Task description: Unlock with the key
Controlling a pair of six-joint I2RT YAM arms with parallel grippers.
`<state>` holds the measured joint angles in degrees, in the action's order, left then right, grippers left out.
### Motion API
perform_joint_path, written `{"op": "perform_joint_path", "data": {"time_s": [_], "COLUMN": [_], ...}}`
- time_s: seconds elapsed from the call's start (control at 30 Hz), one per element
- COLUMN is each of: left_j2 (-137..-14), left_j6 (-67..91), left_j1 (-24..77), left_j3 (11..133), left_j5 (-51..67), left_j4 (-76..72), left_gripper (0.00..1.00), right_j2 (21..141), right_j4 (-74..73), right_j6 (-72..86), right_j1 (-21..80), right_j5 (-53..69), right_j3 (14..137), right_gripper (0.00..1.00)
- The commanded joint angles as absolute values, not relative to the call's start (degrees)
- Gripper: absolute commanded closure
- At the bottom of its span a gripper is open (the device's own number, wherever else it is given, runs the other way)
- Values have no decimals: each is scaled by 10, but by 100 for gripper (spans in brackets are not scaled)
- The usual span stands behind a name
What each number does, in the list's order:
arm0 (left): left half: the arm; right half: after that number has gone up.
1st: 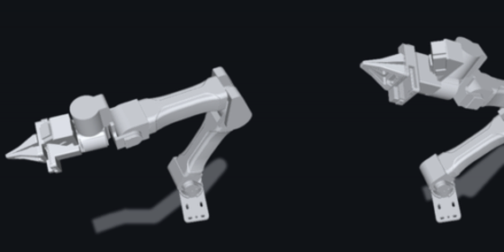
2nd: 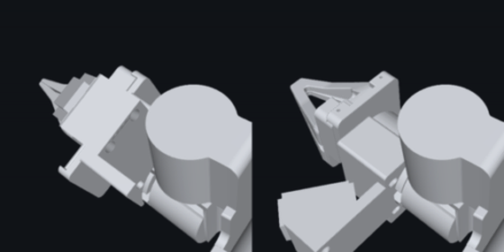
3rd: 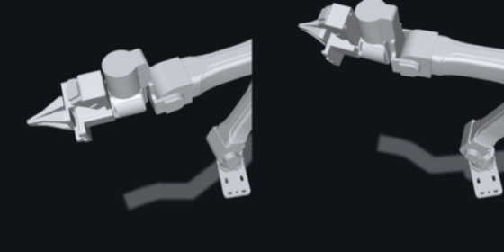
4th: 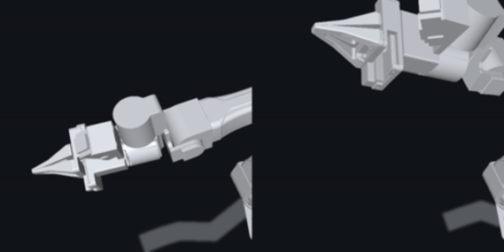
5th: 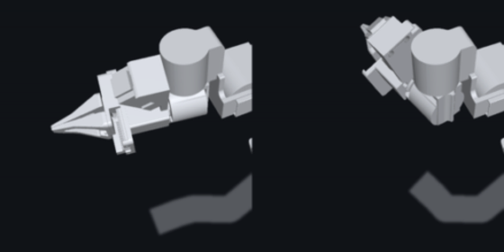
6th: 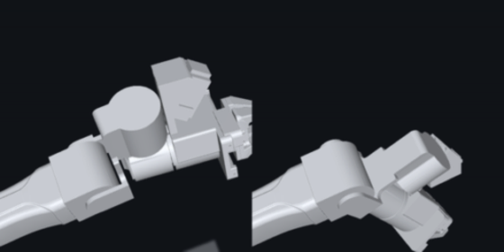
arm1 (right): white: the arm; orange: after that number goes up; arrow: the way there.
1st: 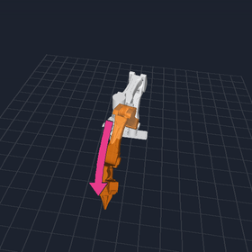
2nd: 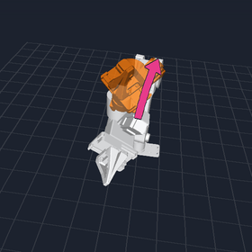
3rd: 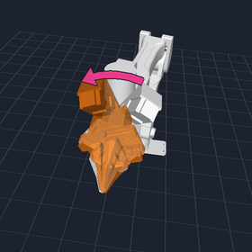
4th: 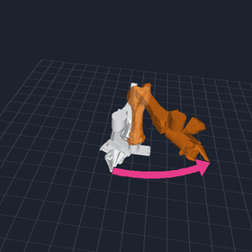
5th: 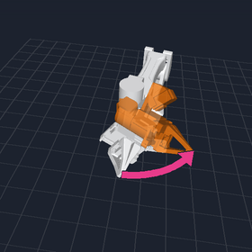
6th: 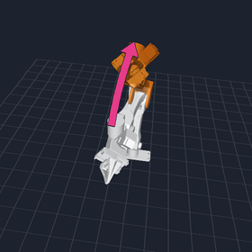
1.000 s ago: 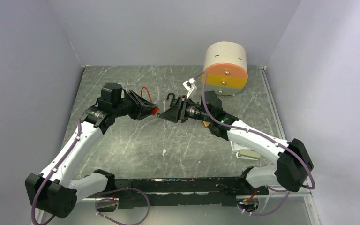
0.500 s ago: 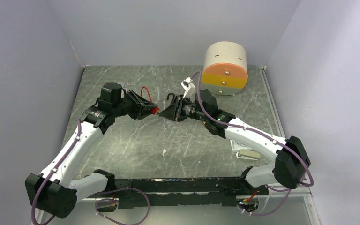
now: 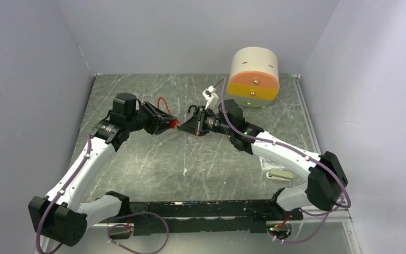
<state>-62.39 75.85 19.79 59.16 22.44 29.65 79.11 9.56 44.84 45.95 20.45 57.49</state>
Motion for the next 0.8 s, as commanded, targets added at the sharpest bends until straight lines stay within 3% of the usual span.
{"op": "perform_joint_path", "data": {"time_s": [0.0, 0.43, 0.6, 0.77], "left_j2": [-603, -585, -600, -618], "left_j6": [790, 766, 781, 807], "left_j1": [203, 203, 203, 203], "left_j3": [620, 612, 620, 638], "left_j5": [279, 280, 290, 310], "left_j4": [265, 308, 352, 363], "left_gripper": [97, 98, 98, 98], "right_j2": [806, 851, 879, 912], "right_j4": [137, 86, -40, -85], "right_j6": [465, 579, 406, 300], "right_j1": [460, 447, 487, 512], "right_j5": [212, 228, 149, 66], "right_j3": [602, 682, 778, 798], "right_gripper": [100, 100, 100, 100]}}
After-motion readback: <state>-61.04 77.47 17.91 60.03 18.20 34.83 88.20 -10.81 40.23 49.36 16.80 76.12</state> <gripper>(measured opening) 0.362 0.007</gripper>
